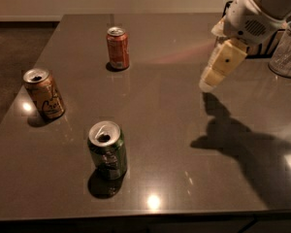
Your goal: Move coke can near green can
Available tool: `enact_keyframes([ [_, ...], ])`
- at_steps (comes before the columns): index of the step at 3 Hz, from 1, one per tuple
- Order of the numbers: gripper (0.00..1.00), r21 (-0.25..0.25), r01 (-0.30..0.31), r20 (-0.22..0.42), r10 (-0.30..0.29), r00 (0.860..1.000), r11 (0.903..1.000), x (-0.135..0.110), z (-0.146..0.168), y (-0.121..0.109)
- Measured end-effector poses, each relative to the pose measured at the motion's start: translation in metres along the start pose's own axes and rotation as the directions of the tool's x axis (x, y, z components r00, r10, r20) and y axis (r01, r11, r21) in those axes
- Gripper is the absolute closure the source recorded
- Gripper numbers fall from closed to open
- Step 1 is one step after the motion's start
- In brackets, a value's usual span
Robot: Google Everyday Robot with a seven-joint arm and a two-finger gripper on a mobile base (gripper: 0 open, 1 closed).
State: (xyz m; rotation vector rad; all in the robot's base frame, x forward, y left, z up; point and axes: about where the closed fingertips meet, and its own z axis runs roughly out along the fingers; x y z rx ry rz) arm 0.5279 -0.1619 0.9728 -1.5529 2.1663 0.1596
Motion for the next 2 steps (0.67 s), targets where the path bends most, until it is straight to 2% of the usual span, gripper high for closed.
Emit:
enact_keyframes([
  [1,0.00,-0.013,-0.075,0.122,0.076,0.990,0.9971,-0.041,0.032,-0.028],
  [2,0.00,-0.004,-0.132,0.247,0.129,0.960,0.9912,-0.086,0.054,-0.041],
])
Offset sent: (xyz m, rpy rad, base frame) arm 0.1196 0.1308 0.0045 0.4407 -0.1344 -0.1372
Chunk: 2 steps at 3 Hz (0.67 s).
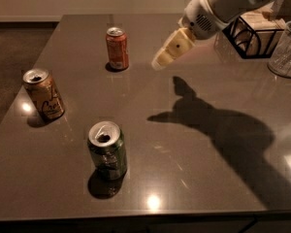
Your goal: Move coke can near green can
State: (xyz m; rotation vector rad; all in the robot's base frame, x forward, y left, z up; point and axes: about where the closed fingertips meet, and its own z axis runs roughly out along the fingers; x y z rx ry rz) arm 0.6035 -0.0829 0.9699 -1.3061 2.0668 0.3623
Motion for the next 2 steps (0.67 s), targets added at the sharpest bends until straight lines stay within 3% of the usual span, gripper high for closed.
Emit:
enact_keyframes([
  [1,0.00,0.037,-0.035,0.106,0.031,0.994,0.9987,-0.038,0.030,-0.005],
  [2,0.00,0.094,-0.071,0.213,0.049,0.976,0.9931,-0.072,0.047,-0.017],
])
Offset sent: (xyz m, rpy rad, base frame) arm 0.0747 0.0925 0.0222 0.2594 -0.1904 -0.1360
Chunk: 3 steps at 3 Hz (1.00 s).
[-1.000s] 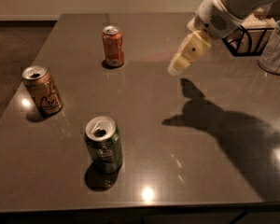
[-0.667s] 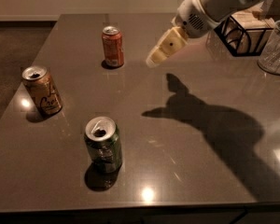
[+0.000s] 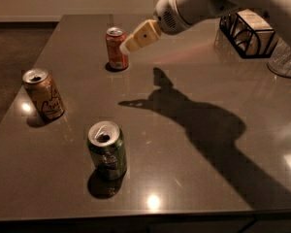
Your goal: Move coke can near green can
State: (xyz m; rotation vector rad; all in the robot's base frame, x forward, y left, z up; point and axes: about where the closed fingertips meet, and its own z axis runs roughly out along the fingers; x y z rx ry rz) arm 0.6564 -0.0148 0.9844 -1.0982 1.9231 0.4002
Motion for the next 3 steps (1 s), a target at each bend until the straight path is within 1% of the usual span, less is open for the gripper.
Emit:
enact_keyframes([
  [1,0.00,0.000,0.000,0.000,0.000,1.000,1.0000,0.000,0.000,0.000],
  [2,0.00,0.007,-0.021,0.036,0.021,0.999,0.9997,-0.004,0.006,-0.004],
  [3,0.00,0.003,-0.054,0.050,0.054,0.997,0.9985,-0.006,0.029,-0.006],
])
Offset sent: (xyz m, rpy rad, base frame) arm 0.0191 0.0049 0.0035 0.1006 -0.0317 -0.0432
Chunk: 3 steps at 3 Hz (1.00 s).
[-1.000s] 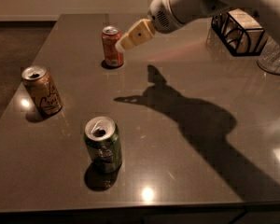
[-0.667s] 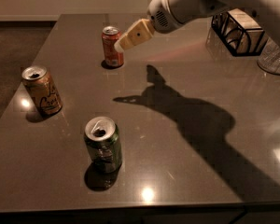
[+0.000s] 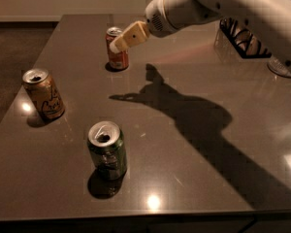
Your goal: Move coke can near green can
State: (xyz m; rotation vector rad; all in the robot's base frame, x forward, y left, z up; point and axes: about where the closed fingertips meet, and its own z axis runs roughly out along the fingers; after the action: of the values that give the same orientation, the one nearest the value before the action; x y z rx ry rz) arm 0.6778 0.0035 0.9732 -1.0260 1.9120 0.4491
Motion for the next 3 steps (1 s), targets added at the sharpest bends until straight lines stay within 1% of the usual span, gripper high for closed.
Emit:
enact_keyframes([
  [1,0.00,-0.008,-0.026,-0.009,0.026,1.000,0.9996,0.001,0.028,-0.003],
  [3,0.00,-0.037,-0.049,-0.019,0.048,0.999,0.9981,-0.005,0.080,-0.004],
])
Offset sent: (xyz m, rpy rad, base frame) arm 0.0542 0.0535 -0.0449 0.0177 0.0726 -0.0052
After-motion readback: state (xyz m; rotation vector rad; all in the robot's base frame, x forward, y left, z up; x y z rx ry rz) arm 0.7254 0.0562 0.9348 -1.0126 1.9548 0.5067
